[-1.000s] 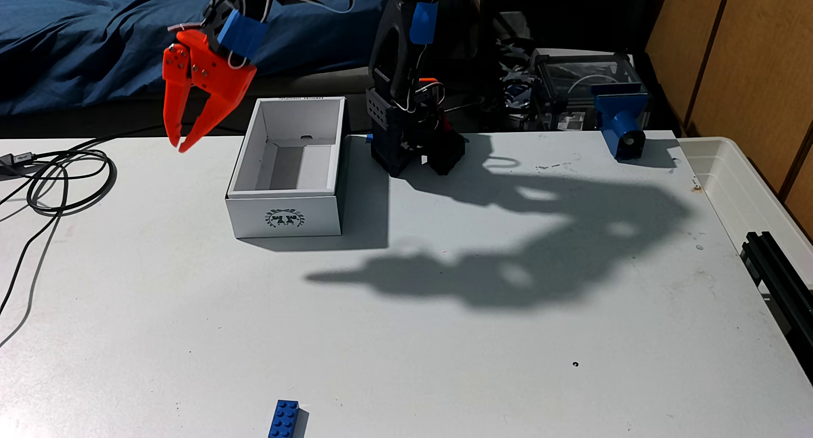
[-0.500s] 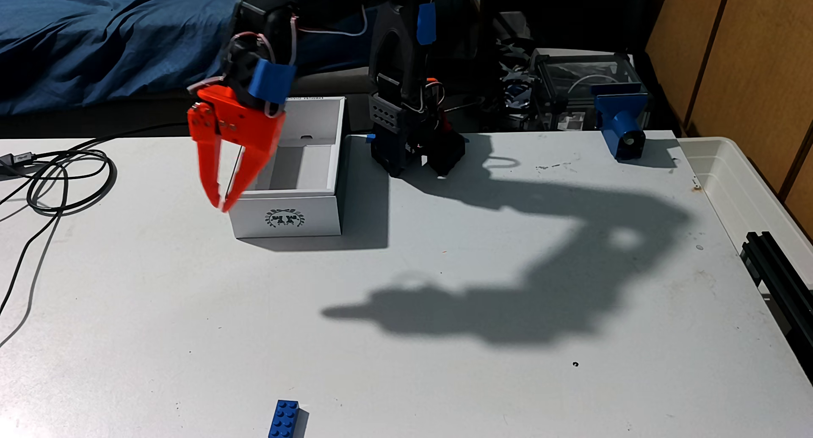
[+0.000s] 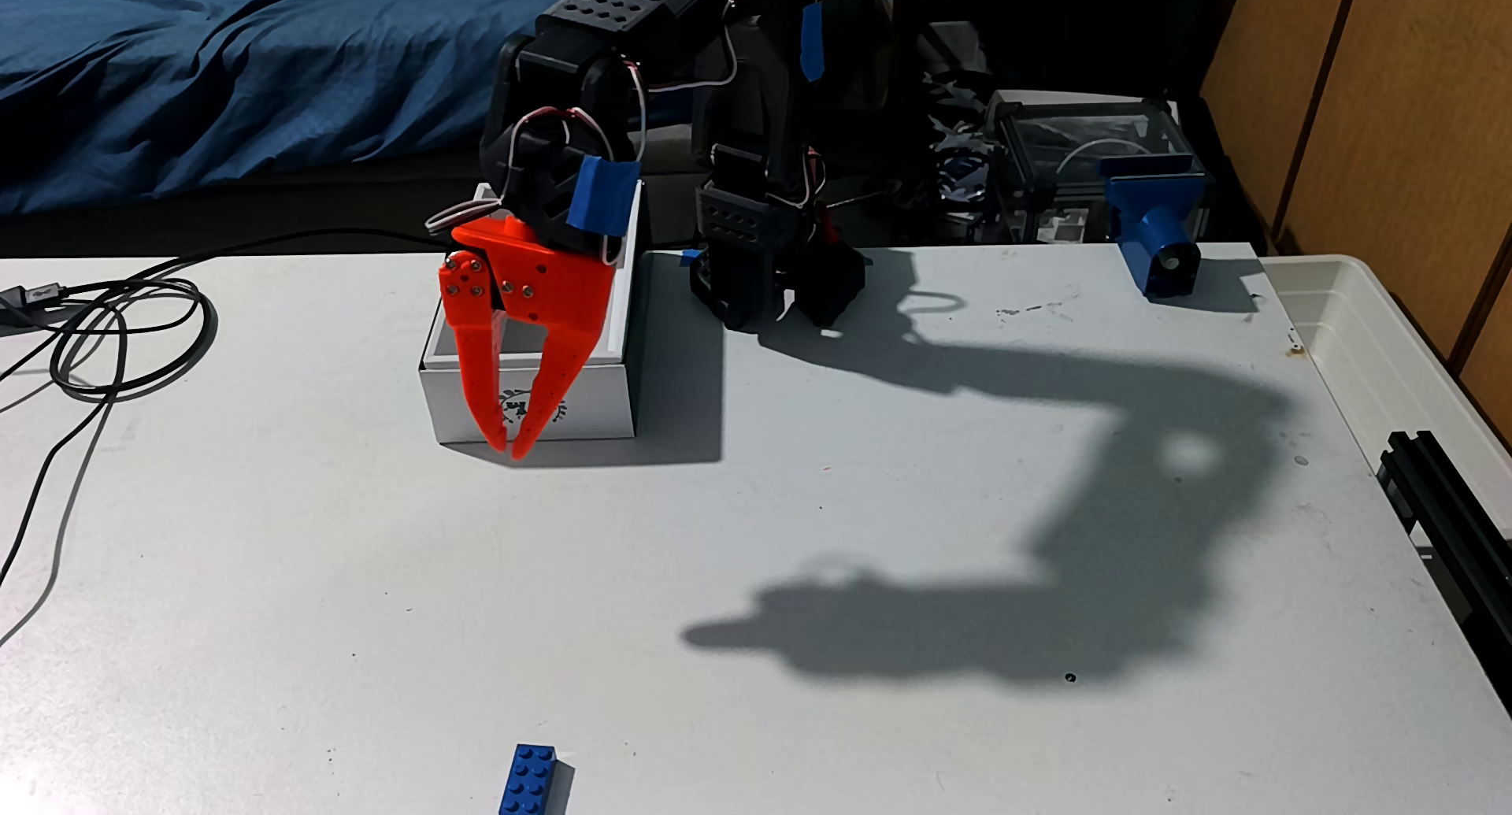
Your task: Grab the blue brick and place in box
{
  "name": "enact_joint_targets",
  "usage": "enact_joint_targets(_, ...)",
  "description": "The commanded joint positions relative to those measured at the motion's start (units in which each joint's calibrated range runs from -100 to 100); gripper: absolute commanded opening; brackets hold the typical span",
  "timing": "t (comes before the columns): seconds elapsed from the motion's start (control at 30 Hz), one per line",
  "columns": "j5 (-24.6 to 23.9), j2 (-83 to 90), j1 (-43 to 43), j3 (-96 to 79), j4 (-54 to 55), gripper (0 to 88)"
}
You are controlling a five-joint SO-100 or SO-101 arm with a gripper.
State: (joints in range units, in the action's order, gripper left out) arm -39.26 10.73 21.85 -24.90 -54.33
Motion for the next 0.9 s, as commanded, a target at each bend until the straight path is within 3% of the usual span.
enact_joint_targets(0.0,-3.6,0.2,-0.6,0.4,0.9,1.2)
enact_joint_targets(0.5,-6.9,-2.1,-1.7,-4.1,17.7,1.7)
enact_joint_targets(0.7,-7.9,-9.8,-3.3,-3.8,21.7,13.2)
enact_joint_targets(0.87,-8.1,-13.6,-3.9,-3.6,25.6,17.4)
